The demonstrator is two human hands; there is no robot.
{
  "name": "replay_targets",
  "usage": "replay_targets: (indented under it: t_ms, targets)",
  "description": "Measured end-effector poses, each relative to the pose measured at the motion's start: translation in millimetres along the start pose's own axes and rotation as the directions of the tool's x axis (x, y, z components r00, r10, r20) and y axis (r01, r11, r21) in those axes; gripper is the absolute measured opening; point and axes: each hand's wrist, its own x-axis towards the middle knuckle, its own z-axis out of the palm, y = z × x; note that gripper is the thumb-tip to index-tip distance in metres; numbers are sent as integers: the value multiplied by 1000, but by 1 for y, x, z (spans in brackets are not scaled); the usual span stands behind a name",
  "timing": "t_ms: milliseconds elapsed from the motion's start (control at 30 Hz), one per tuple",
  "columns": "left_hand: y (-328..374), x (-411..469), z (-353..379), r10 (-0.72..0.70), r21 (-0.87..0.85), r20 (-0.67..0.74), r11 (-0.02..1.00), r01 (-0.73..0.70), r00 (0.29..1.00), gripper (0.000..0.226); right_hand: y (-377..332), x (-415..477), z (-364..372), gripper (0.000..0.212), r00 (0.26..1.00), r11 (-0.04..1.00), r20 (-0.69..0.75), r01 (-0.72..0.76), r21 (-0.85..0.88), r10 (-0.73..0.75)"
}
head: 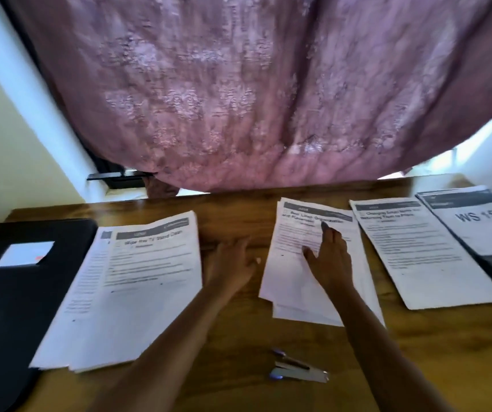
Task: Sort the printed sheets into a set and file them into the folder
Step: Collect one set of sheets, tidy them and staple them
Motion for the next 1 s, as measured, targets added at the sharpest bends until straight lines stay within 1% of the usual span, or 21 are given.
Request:
replay_targets:
  t_ms: [33,67,133,167,233,300,333,433,500,600,667,700,767,833,867,900,967,1000]
  targets:
    - [14,8,12,17,23,28,1000,-17,999,57,16,7,-4,74,1000,1000,12,9,-22,-9]
    - [24,16,23,4,-7,56,1000,-4,998,58,30,13,-7,75,999,998,28,29,-54,-28]
    - [48,28,39,-27,-192,59,981,38,998,53,57,25,-14,77,996,990,69,59,-129,-50]
    - [58,32,44,-29,-278,34,960,37,999,49,69,31,-15,79,994,986,91,67,-155,-54]
    - [69,36,53,-52,-360,-12,932,44,999,44,83,38,-13,92,988,981,136,101,-168,-78]
    - [80,39,59,-97,-370,-40,926,76,994,44,94,43,-6,104,975,975,188,152,-165,-121]
    - [84,40,62,-132,-409,-40,906,104,991,43,99,44,-2,105,969,970,208,170,-174,-133]
    - [91,36,59,-245,-574,-17,796,191,969,40,105,47,5,100,959,953,229,216,-211,-167]
    - [85,32,59,-317,-607,-7,755,248,948,41,107,51,5,96,941,939,270,264,-218,-202]
    - [70,19,61,-342,-617,43,730,294,939,48,110,57,1,97,905,910,331,348,-223,-265]
    - [63,10,65,-373,-579,108,730,363,922,49,113,61,-5,88,869,886,387,410,-215,-308]
    - [62,4,66,-385,-528,115,757,385,916,52,114,62,-7,81,852,875,411,435,-211,-325]
    - [63,-3,71,-357,-356,11,871,338,934,56,118,62,-10,76,833,864,431,463,-198,-347]
    - [75,2,74,-300,-187,-103,942,278,948,68,118,62,-12,75,825,860,436,475,-188,-360]
    - [85,9,74,-262,-117,-132,962,247,956,72,118,63,-13,75,822,858,439,478,-185,-363]
    - [95,19,74,-185,-43,-152,983,180,971,71,117,63,-14,76,819,857,442,482,-182,-366]
    - [111,41,79,17,108,-112,994,-4,994,63,116,65,-15,76,815,855,444,487,-178,-372]
    - [115,50,84,70,139,-73,988,-59,995,58,116,66,-15,77,815,854,440,490,-176,-377]
